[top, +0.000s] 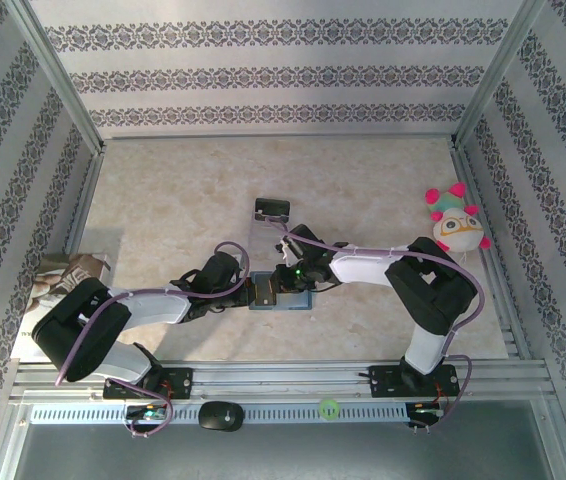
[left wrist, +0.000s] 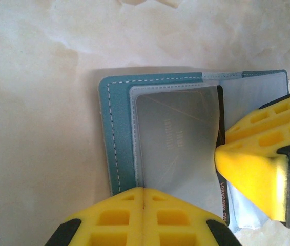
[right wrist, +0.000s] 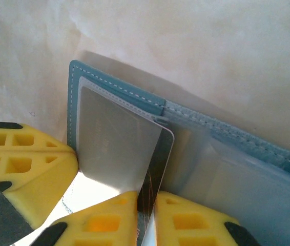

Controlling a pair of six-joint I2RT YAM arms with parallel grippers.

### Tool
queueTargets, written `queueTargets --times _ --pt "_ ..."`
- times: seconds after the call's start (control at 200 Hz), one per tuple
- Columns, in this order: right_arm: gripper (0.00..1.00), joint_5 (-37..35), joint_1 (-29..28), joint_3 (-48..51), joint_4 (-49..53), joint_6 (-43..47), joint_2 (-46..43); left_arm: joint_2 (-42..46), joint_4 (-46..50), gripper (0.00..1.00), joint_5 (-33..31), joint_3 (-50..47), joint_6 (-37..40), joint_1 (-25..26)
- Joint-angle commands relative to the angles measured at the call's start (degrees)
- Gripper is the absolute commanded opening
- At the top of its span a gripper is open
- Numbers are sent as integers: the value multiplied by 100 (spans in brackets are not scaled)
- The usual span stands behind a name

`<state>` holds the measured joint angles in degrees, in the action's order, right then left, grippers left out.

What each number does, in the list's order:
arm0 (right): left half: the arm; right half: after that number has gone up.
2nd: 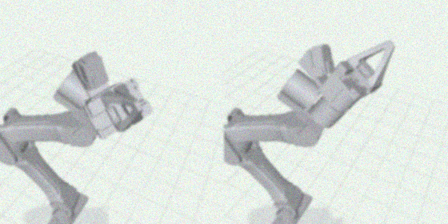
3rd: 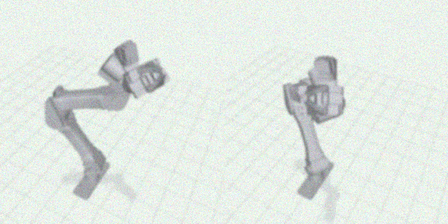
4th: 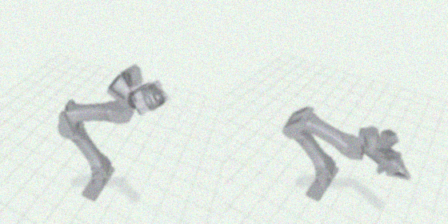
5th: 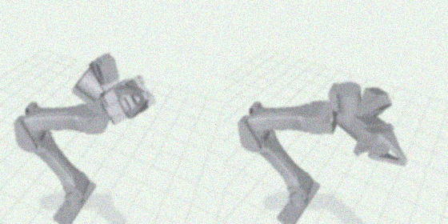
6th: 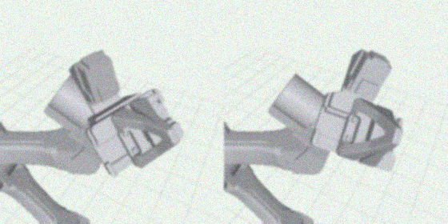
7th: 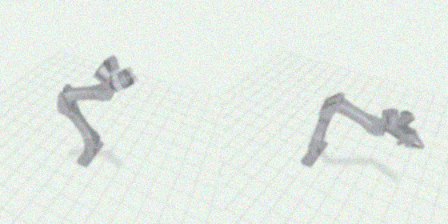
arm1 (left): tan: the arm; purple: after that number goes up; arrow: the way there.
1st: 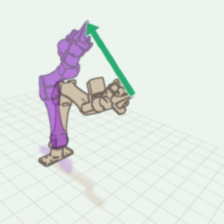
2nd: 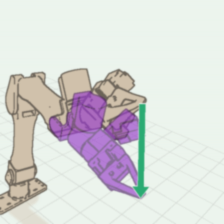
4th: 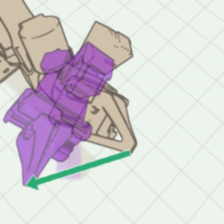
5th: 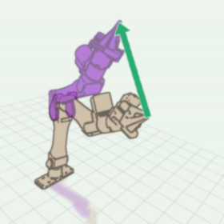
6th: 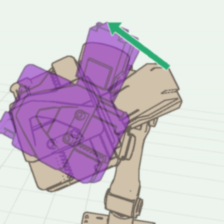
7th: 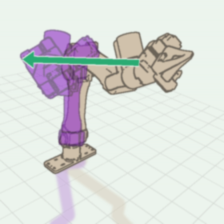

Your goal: Take the credit cards out of the card holder

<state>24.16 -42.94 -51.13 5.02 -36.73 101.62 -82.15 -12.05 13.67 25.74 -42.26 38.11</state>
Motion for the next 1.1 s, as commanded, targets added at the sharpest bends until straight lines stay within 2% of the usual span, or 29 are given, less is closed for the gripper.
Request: queueTargets --times 0.0,0.11,0.65,0.869,1.094 --pt "9 134 0 142 -204 -78 53 -261 105 1 56 -183 -62 -45" --pt "0 -17 40 280 -203 -134 -100 -241 124 0 35 -192 -64 -57" --pt "0 -778 147 710 365 -133 -999 -309 45 0 114 -229 -65 -134" --pt "0 -1248 36 482 959 -24 -1477 -336 36 0 167 -171 -46 -143" --pt "0 -1698 -154 63 1646 40 -1458 -330 28 0 193 -118 -21 -143"
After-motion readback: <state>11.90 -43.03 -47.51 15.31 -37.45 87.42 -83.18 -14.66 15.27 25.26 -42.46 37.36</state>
